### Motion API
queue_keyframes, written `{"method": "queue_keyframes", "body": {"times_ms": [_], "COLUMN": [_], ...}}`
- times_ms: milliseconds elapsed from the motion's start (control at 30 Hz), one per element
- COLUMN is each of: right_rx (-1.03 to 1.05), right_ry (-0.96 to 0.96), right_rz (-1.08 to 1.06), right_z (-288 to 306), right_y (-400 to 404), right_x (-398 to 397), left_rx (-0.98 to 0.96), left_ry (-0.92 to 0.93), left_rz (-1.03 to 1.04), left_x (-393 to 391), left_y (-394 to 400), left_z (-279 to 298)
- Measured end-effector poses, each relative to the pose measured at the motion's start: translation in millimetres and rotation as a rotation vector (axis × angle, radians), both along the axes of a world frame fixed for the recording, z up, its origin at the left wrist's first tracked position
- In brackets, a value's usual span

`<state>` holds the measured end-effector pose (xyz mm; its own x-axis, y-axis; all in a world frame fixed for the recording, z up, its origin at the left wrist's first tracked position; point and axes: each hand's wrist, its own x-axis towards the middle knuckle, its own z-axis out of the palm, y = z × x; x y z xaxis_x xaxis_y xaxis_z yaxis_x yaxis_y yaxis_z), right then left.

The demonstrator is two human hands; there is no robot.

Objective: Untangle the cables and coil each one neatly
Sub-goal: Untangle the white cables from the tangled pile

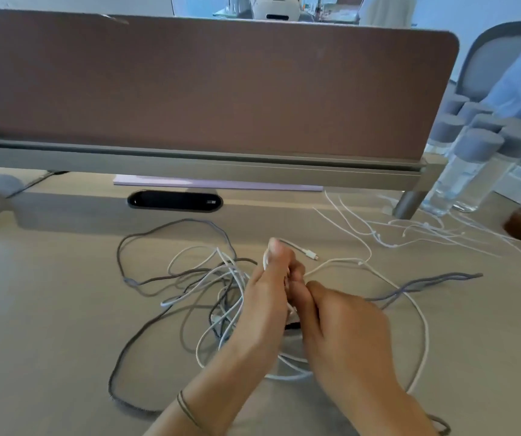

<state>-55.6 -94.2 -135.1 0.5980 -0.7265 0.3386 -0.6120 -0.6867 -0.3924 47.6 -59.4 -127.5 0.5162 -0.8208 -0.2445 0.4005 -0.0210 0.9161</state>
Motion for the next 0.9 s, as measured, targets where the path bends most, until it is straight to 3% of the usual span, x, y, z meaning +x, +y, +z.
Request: {"method": "queue_keyframes", "body": {"times_ms": [100, 200, 333, 433, 533, 600, 733, 900], "right_rx": [0.044, 0.020, 0.113, 0.481, 0.900, 1.047, 0.993, 0.811], "right_ry": [-0.037, 0.059, 0.167, 0.114, -0.147, -0.335, -0.474, -0.424], "right_rz": [0.126, 0.224, 0.224, 0.443, 0.676, 0.677, 0.466, 0.282], "right_z": [6, 22, 39, 49, 55, 52, 35, 36], "right_y": [-3, -11, -15, -25, -41, -52, -65, -60], "right_x": [-7, -17, -26, -44, -68, -75, -66, -56], "left_rx": [-0.173, -0.221, -0.122, -0.053, 0.010, 0.026, 0.030, 0.018], "left_ry": [0.304, 0.421, 0.201, -0.044, -0.163, -0.181, -0.242, -0.262], "left_rz": [0.136, 0.039, -0.148, -0.194, -0.339, -0.489, -0.786, -0.839], "left_x": [22, 46, 43, 40, 44, 47, 42, 23], "left_y": [0, 11, 20, 24, 28, 27, 22, 19], "left_z": [13, 31, 39, 38, 35, 33, 26, 16]}}
